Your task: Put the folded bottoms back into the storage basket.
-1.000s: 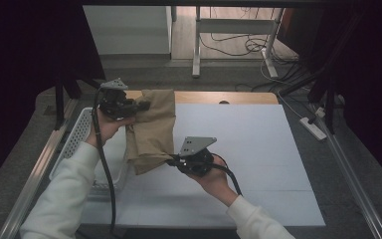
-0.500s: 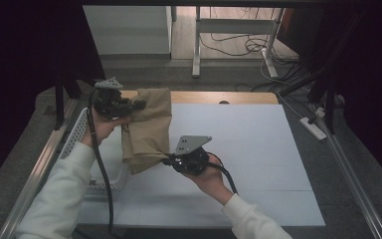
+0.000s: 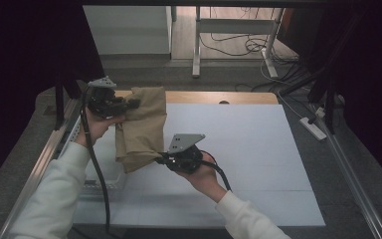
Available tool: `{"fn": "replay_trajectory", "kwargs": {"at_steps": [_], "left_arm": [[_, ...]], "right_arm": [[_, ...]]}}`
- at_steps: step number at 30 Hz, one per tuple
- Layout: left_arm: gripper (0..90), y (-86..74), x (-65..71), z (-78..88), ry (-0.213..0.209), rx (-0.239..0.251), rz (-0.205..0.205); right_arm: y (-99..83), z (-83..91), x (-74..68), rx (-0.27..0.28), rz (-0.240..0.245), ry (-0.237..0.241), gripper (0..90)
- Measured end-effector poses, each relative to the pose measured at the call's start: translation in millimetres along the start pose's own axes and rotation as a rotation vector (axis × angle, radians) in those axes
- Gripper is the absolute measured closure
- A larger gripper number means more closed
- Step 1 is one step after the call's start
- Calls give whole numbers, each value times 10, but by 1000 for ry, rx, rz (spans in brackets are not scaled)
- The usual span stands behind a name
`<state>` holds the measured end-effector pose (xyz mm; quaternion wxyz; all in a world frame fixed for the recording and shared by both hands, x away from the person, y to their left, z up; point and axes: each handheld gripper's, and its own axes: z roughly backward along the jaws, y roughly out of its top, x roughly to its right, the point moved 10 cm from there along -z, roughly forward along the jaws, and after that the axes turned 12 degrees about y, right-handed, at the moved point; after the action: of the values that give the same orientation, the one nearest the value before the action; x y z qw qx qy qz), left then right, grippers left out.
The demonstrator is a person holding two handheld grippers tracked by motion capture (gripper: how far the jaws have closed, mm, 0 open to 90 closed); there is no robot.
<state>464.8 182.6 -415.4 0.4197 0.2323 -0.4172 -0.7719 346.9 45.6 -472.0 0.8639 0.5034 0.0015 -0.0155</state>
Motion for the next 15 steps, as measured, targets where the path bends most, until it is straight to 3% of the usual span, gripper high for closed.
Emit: {"fn": "replay_trajectory", "kwargs": {"at_steps": [15], "left_arm": [[760,-67,-186,134,29,1,17]], "right_arm": [[92,-184,-3,5,-5,24,848]]}}
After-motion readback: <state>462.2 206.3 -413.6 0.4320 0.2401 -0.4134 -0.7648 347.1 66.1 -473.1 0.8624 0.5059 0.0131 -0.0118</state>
